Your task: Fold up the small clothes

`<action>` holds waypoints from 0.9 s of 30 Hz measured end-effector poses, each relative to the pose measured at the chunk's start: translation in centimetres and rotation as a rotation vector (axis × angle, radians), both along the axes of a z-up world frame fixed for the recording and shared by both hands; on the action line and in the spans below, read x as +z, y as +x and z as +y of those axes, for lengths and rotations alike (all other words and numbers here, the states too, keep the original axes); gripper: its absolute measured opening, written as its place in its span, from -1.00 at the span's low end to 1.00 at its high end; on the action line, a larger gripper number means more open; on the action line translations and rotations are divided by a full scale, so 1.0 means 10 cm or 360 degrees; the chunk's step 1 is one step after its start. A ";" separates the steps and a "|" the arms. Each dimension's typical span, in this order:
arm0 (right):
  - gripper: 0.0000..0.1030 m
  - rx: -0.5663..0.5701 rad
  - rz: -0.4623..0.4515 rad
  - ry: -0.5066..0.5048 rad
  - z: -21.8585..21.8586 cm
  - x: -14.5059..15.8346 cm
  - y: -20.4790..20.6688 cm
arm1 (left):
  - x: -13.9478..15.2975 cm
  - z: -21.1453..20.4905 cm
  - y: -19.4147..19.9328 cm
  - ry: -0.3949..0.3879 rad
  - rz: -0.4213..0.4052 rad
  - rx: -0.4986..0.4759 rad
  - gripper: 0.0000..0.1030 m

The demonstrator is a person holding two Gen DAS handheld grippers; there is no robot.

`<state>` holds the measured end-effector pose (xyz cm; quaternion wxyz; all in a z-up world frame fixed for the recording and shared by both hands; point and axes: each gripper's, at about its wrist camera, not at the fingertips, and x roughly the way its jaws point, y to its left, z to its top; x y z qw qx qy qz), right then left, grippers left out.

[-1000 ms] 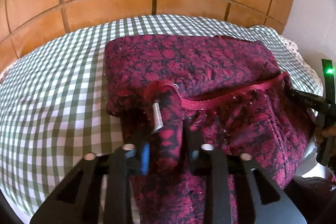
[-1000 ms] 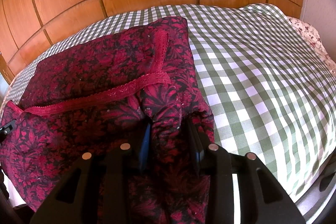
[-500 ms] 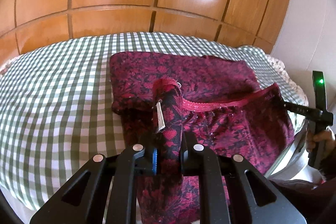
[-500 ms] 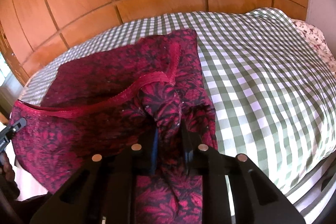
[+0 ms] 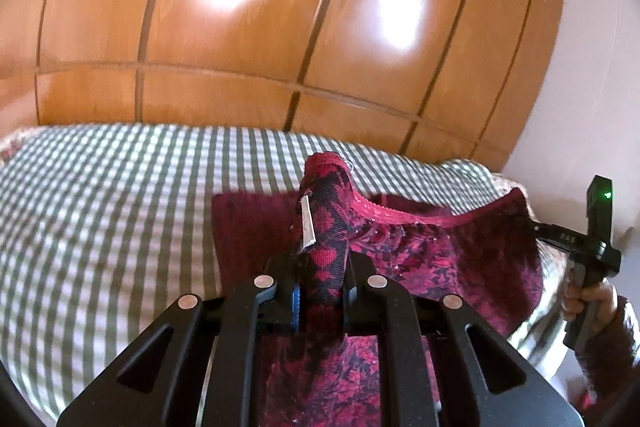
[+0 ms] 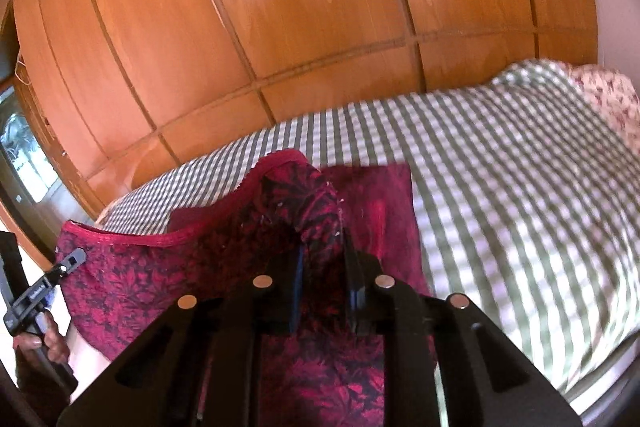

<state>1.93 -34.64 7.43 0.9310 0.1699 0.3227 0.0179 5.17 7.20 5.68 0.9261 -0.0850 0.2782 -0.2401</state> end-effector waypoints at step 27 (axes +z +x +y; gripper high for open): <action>-0.22 -0.0220 0.0393 -0.0163 -0.32 -0.93 1.67 | -0.95 -0.27 1.96 0.0298 0.0455 0.0313 0.07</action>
